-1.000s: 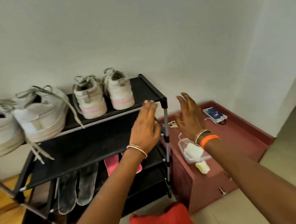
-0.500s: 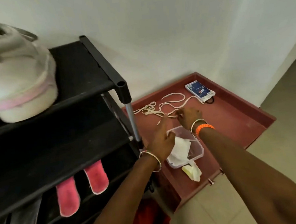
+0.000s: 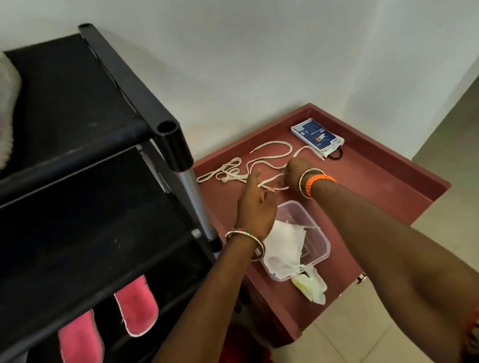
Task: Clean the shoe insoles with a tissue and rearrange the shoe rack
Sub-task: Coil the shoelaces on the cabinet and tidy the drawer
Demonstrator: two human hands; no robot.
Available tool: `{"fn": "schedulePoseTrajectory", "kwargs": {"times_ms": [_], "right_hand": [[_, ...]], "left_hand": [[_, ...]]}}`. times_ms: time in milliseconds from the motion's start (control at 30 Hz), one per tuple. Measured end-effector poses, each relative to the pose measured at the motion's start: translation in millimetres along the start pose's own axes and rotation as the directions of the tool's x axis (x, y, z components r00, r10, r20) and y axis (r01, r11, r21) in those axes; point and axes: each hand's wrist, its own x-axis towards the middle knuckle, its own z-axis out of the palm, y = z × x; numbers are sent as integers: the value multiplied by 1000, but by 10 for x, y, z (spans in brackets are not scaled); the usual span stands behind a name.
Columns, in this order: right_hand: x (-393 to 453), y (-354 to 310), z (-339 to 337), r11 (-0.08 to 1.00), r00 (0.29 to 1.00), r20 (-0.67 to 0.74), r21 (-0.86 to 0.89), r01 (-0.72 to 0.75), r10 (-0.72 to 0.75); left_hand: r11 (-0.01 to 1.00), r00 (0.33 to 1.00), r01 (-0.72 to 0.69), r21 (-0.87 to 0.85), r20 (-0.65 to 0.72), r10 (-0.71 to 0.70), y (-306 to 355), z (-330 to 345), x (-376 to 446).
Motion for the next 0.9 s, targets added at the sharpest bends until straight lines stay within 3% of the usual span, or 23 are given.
{"fn": "schedulePoseTrajectory", "kwargs": {"times_ms": [67,167,300,367,667,767,900], "right_hand": [[-78,2,-76,999,999,-39,50,9,-7],[-224,2,-248,970,967,-254,235,68,-6],[-618,-184,-835,797,857,-516,519,309,3],[-834,-297,-1256,724,800,-599,566,395,31],[-2059,-346,-2775,779,589,-789,254,574,-177],[-2444,-358,-2917,786,584,-777,202,585,-235],[-2932,-438,-2961,770,679,-639,205,604,-362]], "left_hand": [[999,1000,-18,27,-2,18,101,-22,-51],[997,998,-56,46,-26,58,204,-72,-134],[995,996,-88,57,10,87,460,-137,-340],[990,992,-123,75,15,122,706,-163,-378],[957,956,-286,-43,54,288,2068,-259,-892],[938,935,-342,-58,81,346,2356,-188,-1134],[923,917,-385,1,112,382,2648,-76,-1439]]}}
